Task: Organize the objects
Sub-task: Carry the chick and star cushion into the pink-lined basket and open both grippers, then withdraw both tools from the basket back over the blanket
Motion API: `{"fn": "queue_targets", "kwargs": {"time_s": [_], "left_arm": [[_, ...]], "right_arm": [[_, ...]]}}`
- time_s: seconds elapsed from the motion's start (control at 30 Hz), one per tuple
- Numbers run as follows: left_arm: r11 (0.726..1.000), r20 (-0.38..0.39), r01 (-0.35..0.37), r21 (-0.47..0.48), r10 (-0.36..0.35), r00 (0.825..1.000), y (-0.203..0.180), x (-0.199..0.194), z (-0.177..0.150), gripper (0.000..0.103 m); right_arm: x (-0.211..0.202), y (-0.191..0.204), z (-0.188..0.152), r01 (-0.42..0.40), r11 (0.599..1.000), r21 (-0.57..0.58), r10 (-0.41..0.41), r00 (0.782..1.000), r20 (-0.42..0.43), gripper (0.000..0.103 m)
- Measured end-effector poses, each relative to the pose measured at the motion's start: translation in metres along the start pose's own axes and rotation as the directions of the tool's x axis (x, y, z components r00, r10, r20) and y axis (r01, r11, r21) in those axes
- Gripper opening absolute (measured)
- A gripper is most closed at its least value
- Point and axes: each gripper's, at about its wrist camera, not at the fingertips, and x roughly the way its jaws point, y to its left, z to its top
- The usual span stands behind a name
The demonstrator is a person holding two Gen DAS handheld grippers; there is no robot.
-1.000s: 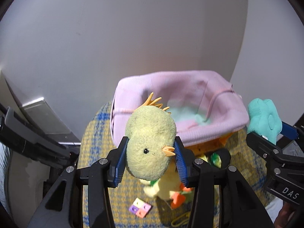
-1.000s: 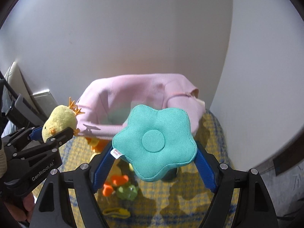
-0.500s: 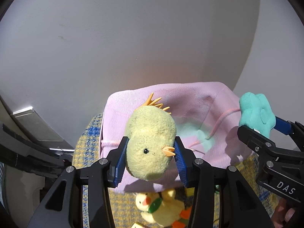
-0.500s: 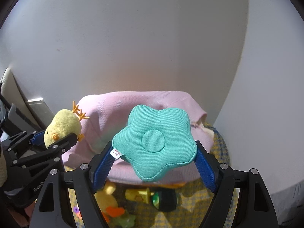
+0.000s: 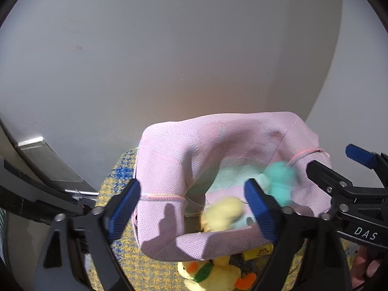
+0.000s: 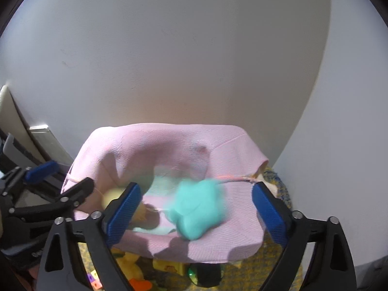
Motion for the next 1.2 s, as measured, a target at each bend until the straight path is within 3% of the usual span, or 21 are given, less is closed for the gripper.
{"fn": "queue_targets", "kwargs": {"time_s": [0.6, 1.2], "left_arm": [[0.999, 0.065, -0.034, 0.001, 0.034, 0.997, 0.004, -0.063, -0.015, 0.102], [0.998, 0.056, -0.05, -0.047, 0.052, 0.997, 0.036, -0.105, -0.088, 0.103]], "right_arm": [[-0.054, -0.003, -0.024, 0.015, 0.999, 0.035, -0.016, 0.999, 0.041, 0.097], [-0.093, 0.01, -0.084, 0.002, 0.999, 0.042, -0.003, 1.0, 0.02, 0.102]]}}
